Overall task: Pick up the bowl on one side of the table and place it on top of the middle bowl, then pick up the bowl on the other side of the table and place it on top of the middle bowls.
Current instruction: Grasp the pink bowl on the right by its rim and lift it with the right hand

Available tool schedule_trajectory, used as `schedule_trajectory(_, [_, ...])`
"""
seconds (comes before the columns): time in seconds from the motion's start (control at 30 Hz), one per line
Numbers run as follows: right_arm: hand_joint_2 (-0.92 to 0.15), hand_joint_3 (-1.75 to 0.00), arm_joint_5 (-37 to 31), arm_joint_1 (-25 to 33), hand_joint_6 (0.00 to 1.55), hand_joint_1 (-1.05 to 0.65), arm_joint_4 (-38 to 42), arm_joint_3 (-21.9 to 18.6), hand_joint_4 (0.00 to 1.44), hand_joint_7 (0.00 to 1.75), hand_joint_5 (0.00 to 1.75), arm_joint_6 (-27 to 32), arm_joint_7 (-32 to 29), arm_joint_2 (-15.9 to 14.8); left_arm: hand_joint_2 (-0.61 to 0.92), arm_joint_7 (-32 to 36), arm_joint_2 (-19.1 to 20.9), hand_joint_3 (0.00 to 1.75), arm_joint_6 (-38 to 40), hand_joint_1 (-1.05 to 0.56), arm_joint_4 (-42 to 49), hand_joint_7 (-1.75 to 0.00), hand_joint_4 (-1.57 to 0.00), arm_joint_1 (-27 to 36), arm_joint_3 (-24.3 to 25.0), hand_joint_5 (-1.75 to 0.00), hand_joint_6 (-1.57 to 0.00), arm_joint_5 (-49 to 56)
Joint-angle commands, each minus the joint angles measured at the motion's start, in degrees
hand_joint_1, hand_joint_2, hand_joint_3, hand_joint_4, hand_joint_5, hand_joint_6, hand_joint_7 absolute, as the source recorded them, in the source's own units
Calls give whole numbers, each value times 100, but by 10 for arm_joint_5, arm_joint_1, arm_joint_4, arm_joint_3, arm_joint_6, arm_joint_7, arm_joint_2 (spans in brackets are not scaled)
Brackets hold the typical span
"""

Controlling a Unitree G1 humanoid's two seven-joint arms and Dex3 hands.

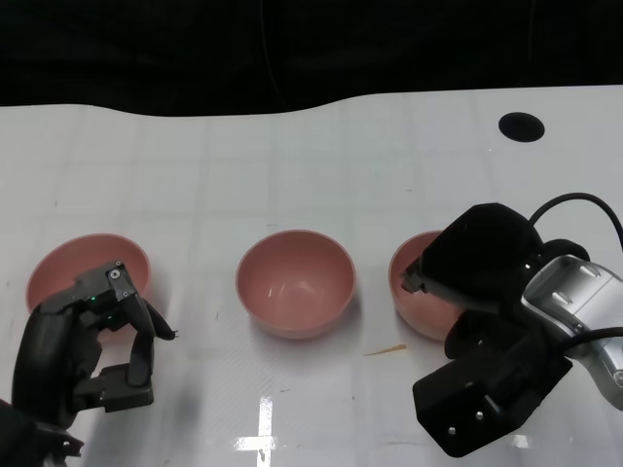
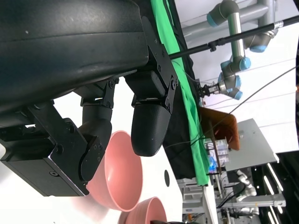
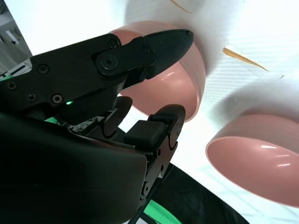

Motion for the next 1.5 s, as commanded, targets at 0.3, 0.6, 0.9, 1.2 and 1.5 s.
schedule_trajectory(0.3, [-92,-4,12,-23,73,-99,47,6,76,3,16,-18,-53,8,44,9,10,159,-6,6,1,-173,-98,1,4,-175,-82,0])
schedule_trajectory(0.6, [-92,-5,18,-27,76,-93,86,13,77,3,17,-28,-98,18,48,-1,8,155,-6,6,0,-173,-97,2,2,-175,-81,-14])
schedule_trajectory(0.9, [-92,-10,36,-29,78,-86,105,12,78,3,16,-42,-111,19,46,2,5,150,12,5,-14,-174,-97,7,3,-175,-81,-17])
schedule_trajectory(1.2, [-92,-12,35,-29,79,-87,111,18,79,3,15,-39,-113,20,46,6,7,149,24,6,-21,-173,-97,10,4,-175,-83,-15])
schedule_trajectory(1.5, [-92,-8,46,-32,91,-68,172,24,93,8,21,-61,-185,26,48,3,10,147,13,6,-14,-174,-97,9,5,-175,-82,-10])
